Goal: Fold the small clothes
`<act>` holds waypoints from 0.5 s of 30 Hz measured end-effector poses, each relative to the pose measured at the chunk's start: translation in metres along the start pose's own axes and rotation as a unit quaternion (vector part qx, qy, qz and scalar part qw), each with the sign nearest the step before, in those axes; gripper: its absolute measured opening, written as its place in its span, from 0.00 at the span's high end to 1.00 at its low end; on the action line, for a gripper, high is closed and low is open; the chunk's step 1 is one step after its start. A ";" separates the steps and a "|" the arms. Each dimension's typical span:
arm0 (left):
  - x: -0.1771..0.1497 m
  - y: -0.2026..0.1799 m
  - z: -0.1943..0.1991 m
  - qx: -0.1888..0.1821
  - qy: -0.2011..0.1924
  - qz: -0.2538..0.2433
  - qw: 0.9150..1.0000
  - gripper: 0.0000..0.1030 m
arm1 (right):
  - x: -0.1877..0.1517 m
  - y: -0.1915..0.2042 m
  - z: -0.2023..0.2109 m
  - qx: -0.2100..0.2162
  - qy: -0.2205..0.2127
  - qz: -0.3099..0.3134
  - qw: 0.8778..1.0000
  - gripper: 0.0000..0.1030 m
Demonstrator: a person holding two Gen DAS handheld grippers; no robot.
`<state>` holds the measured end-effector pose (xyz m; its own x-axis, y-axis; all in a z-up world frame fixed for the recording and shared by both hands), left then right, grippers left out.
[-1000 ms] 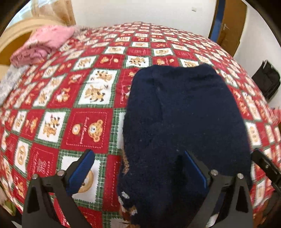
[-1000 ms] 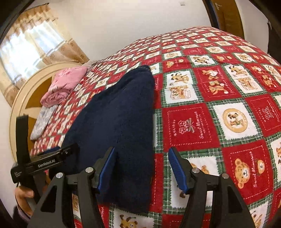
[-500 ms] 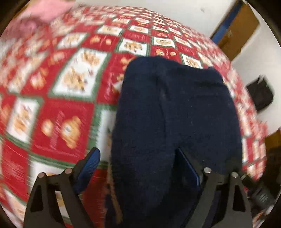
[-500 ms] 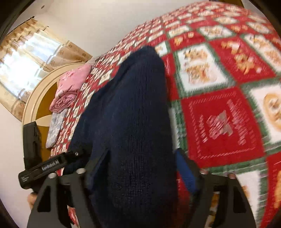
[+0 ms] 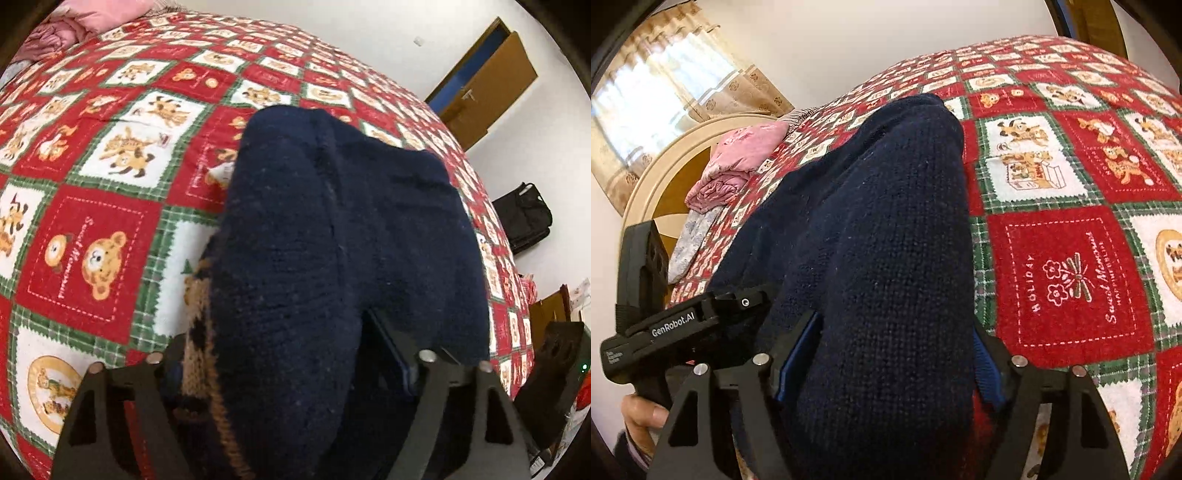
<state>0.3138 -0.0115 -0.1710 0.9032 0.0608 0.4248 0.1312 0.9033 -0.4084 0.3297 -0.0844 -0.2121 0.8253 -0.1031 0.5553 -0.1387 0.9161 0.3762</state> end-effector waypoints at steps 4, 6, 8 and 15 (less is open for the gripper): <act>0.001 -0.008 0.005 0.007 -0.012 -0.031 0.999 0.33 | -0.001 -0.003 0.001 -0.003 -0.011 0.005 1.000 0.30; 0.001 -0.013 0.007 0.011 -0.019 -0.043 0.999 0.41 | -0.002 -0.005 0.003 -0.002 -0.014 0.004 1.000 0.30; 0.004 -0.015 0.006 0.020 -0.026 -0.055 0.998 0.45 | -0.003 -0.005 0.004 -0.004 -0.018 0.004 1.000 0.30; 0.011 -0.013 0.001 0.032 -0.033 -0.050 0.998 0.39 | -0.005 -0.006 0.004 -0.003 -0.023 -0.003 1.000 0.29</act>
<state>0.3213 -0.0222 -0.1603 0.8583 -0.0050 0.5131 0.1911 0.9312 -0.3105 0.3243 -0.0912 -0.2138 0.7995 -0.1267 0.5872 -0.1306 0.9174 0.3758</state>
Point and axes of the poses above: each gripper's, at about its wrist camera, not at the fingertips, and z roughly against the way its jaws point, y to its left, x to its top, the point moved 5 cm from there along -z, roughly the way its jaws point, and after that the axes turned 3 degrees about -x, right-handed, at the moved point
